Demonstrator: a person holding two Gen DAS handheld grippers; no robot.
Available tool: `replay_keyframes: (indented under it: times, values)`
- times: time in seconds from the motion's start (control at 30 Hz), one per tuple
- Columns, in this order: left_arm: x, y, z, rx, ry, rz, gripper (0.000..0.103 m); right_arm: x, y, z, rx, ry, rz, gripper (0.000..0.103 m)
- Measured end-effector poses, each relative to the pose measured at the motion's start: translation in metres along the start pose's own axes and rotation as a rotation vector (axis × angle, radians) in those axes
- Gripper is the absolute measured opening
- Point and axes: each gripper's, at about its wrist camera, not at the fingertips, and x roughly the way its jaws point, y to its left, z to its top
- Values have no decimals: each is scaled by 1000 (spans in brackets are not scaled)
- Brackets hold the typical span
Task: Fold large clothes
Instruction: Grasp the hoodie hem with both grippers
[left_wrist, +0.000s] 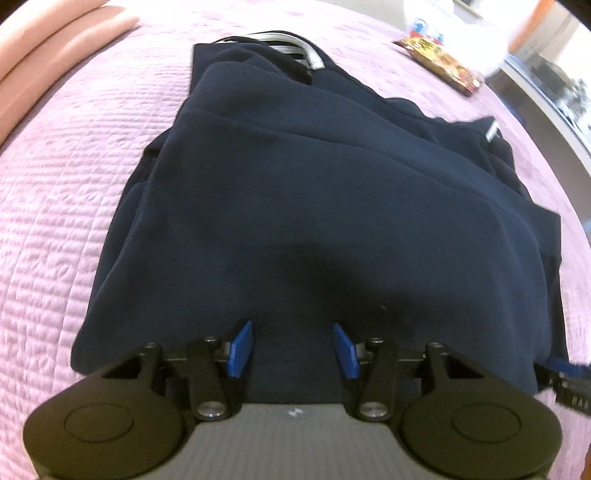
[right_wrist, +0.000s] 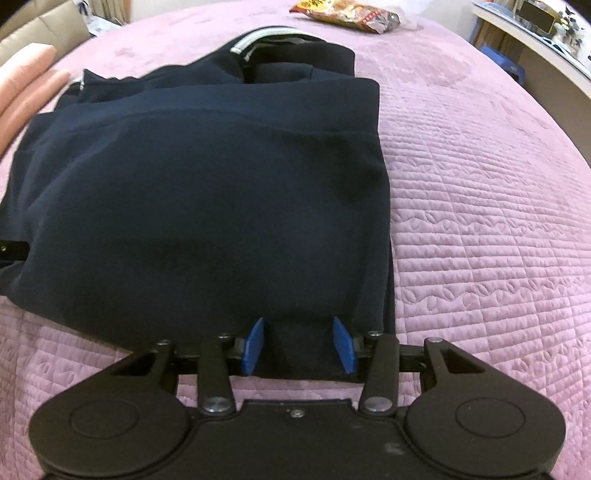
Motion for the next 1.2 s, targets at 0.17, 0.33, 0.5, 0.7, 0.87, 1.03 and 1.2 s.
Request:
replay_keyframes:
  times: [0.17, 0.33, 0.5, 0.7, 0.87, 1.03, 1.2]
  values:
    - [-4, 1, 10, 89, -6, -27, 52, 1, -3, 15, 29, 46, 4, 55]
    - [-21, 21, 34, 38, -87, -53, 50, -21, -17, 54, 111, -141, 46, 68]
    - [-29, 37, 79, 58, -169, 9, 53, 0, -28, 107, 124, -233, 4, 75]
    - [-2, 59, 127, 19, -174, 20, 53, 23, -49, 135, 166, -225, 17, 75]
    - [17, 67, 140, -30, -149, -35, 56, 31, -59, 133, 168, -203, 28, 77]
    - [30, 70, 145, -67, -140, -39, 57, 40, -65, 132, 203, -191, 68, 78]
    - [31, 59, 144, -21, -175, -43, 24, 39, -56, 133, 163, -232, 119, 48]
